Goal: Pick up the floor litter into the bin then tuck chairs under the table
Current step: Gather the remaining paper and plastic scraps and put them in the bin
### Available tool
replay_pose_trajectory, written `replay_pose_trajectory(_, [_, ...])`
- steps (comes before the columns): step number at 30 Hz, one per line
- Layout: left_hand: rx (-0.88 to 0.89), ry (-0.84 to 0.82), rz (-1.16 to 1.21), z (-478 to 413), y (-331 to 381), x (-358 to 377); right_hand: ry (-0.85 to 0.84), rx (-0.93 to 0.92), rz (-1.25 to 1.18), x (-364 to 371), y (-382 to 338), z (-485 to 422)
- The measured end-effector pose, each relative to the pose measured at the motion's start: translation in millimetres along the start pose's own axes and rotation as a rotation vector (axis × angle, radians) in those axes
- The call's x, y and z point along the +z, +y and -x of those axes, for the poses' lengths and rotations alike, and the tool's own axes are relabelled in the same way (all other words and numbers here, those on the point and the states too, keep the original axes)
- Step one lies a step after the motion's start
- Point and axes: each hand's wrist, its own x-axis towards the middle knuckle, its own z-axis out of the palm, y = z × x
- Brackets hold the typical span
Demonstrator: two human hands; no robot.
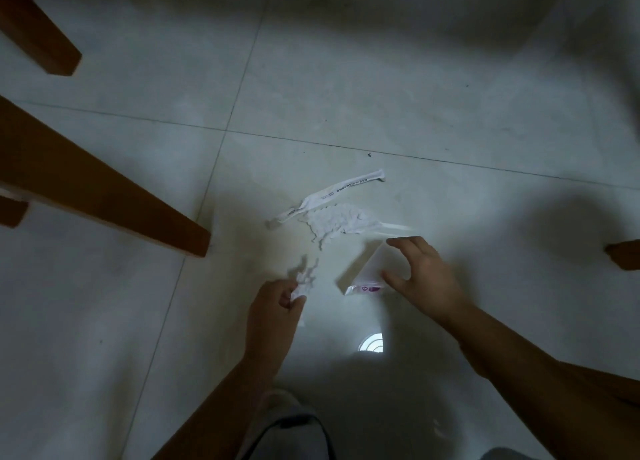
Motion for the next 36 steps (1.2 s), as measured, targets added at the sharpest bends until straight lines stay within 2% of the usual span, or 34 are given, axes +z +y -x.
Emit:
replay_pose_trajectory(5, [0.019, 0.013, 0.068, 8.6, 4.9, -24.0, -0.076, 0.164, -0.007, 11.6, -4.0, -9.6])
replay_pose_trajectory(9, [-0.004, 0.027, 0.102, 19.9, 4.0, -36.0, -0.175, 0.198, -0.049, 24.7, -10.6, -13.8])
replay_pose_trajectory(13, [-0.019, 0.029, 0.100, 26.2, 0.3, -40.6, -0.279, 0.186, -0.108, 32.8, -15.7, -10.3])
replay_pose_trajectory(20, [-0.032, 0.051, 0.125, 26.6, 1.7, -45.4, -0.244, 0.053, -0.131, 29.2, -14.9, -5.1])
replay_pose_trajectory(24, [-0.040, 0.038, 0.140, 26.4, 5.0, -43.8, -0.342, -0.015, -0.122, 24.3, -9.7, 0.9])
replay_pose_trajectory(28, [-0.022, 0.020, 0.126, 27.4, 9.8, -40.2, -0.392, -0.023, -0.078, 25.6, -4.9, -0.4])
replay_pose_trajectory(36, [-0.009, 0.015, 0.123, 27.0, 21.2, -42.9, -0.354, 0.033, -0.073, 24.8, -6.9, -1.4])
